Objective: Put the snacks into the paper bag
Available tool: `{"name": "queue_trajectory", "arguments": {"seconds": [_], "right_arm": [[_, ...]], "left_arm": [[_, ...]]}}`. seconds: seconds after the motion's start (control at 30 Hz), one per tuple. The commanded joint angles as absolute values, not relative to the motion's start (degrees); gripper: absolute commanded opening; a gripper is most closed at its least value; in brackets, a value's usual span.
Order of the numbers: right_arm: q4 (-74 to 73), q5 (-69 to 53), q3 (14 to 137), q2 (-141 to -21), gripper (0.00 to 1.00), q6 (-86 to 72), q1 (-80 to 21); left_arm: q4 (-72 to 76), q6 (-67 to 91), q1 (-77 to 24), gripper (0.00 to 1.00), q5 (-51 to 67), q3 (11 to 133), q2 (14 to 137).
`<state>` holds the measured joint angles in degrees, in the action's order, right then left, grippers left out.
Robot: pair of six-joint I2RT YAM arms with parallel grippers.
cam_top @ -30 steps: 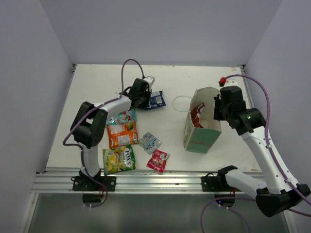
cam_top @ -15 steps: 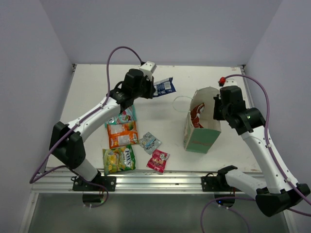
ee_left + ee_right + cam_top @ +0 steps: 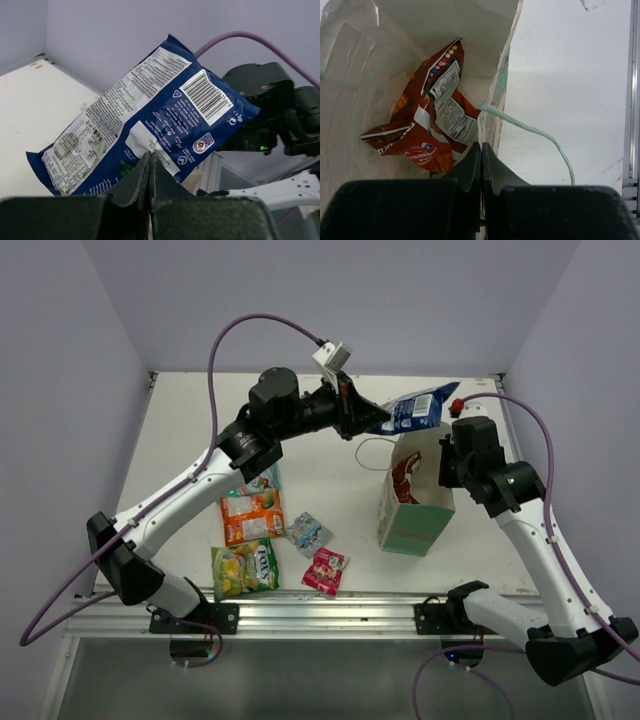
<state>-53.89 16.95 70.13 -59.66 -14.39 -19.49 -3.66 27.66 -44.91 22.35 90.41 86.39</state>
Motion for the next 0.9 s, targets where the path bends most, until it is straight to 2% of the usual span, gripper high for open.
{"name": "queue_trajectory", "arguments": {"seconds": [0.0, 0.1, 0.37, 0.87], "right_arm": [[-52.4, 16.3, 70.2, -59.7, 0.0, -14.9, -19.6], [-52.5, 16.3, 70.2, -59.6, 0.0, -14.8, -19.6], [-52.5, 16.2, 69.7, -59.1, 0.0, -14.8, -19.5], [-52.7, 15.6, 69.6, -58.2, 0.0, -14.6, -19.6]], "left_arm": [[6.0, 36.7, -46.3, 0.0, 30.0, 87.9, 86.3], [13.6, 41.3, -47.5, 0.0, 33.5, 84.2, 87.4], [21.2, 46.0, -51.8, 0.0, 37.5, 86.0, 93.8], [16.1, 36.1, -53.1, 0.0, 33.6, 83.0, 102.0]]}}
